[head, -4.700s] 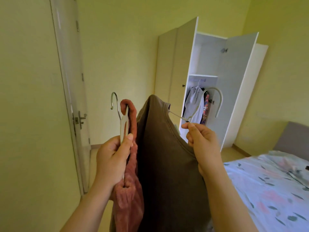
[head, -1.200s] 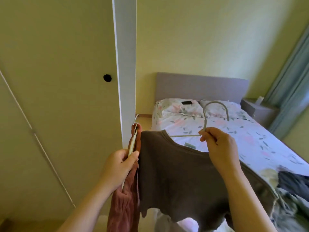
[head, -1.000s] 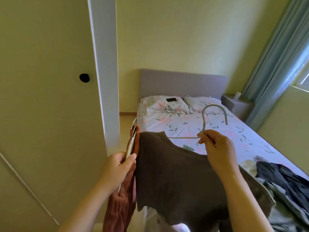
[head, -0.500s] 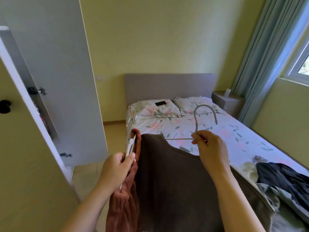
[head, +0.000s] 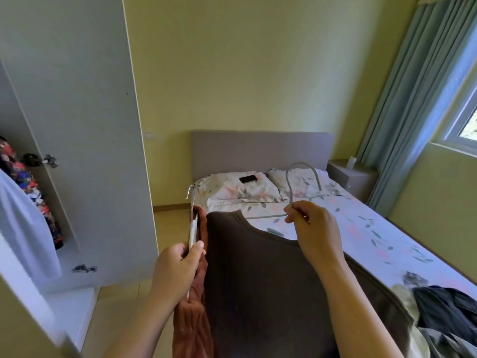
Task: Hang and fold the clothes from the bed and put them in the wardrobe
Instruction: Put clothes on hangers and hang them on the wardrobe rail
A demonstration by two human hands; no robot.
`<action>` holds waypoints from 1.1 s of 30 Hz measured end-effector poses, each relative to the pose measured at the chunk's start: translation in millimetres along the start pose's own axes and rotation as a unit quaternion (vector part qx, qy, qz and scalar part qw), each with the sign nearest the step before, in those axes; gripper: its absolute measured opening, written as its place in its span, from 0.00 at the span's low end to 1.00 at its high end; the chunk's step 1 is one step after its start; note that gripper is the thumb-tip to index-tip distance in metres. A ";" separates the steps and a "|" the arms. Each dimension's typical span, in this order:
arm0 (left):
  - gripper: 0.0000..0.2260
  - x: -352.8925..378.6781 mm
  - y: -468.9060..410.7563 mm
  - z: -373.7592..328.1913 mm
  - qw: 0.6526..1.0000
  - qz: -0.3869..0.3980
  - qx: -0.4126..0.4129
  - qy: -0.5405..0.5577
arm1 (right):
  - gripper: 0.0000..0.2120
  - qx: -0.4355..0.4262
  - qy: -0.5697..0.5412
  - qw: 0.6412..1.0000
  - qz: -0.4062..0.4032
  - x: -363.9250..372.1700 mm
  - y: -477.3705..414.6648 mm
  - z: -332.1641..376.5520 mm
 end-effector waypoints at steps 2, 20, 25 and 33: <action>0.16 -0.5 -20.0 -4.9 1.000 -0.003 0.005 0.013 | 0.07 -0.012 -0.005 1.000 -0.006 7.2 -18.0 15.0; 0.18 -47.0 -149.6 31.2 0.985 -0.169 0.006 -0.042 | 0.09 -0.148 -0.086 0.981 0.091 163.4 -169.7 91.4; 0.17 -75.2 -187.2 18.8 0.966 -0.250 0.008 -0.061 | 0.07 -0.206 -0.134 0.962 0.122 213.0 -218.9 147.5; 0.18 -124.1 -177.0 39.2 0.931 -0.362 -0.016 -0.050 | 0.08 -0.263 -0.210 0.922 0.193 279.8 -202.7 215.0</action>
Point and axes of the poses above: each hand's wrist, its own y-axis away from the middle knuckle, its own x-axis out of the palm, z = x × y, the point moved 3 cm from there along -y, towards the middle knuckle, and after that the axes turned 12 degrees about y, right-handed, at the moved point
